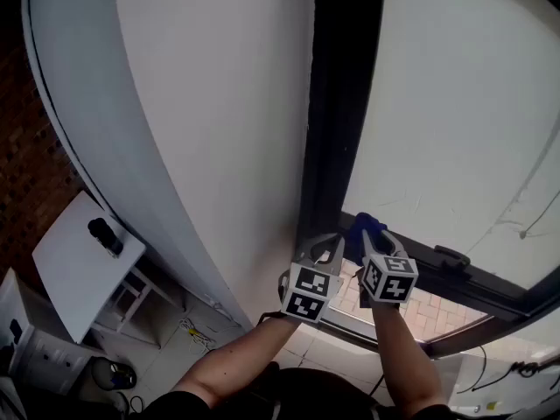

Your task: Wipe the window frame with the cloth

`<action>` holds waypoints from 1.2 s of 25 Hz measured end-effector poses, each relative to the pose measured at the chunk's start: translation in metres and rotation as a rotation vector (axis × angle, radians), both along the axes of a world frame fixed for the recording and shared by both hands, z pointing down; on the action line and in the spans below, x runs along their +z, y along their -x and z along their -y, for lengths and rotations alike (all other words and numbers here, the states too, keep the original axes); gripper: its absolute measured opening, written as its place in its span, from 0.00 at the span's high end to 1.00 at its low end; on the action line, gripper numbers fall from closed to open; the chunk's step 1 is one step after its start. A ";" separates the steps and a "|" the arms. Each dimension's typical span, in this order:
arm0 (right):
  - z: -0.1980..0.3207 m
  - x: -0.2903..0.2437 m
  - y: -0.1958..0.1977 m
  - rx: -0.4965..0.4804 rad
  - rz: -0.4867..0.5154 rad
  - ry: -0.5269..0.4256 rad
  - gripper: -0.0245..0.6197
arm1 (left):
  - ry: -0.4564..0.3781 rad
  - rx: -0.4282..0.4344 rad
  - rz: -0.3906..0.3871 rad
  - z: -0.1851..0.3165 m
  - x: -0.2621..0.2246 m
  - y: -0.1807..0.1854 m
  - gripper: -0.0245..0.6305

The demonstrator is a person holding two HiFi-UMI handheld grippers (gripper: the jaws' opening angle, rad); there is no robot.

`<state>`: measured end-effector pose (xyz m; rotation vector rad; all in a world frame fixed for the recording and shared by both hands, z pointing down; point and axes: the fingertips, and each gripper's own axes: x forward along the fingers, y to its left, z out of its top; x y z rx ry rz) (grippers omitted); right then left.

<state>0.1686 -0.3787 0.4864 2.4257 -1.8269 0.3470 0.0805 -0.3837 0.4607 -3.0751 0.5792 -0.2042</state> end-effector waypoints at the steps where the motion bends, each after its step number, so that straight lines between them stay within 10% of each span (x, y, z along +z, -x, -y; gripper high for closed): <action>1: 0.008 0.002 0.001 -0.001 0.006 0.011 0.80 | -0.001 -0.003 0.001 0.001 0.001 0.002 0.97; 15: 0.060 0.046 -0.002 0.076 -0.010 0.258 0.80 | -0.019 0.036 0.011 -0.007 0.004 0.017 0.97; 30: -0.008 0.054 -0.057 0.181 -0.006 0.292 0.80 | 0.013 0.101 0.012 -0.033 0.010 -0.015 0.97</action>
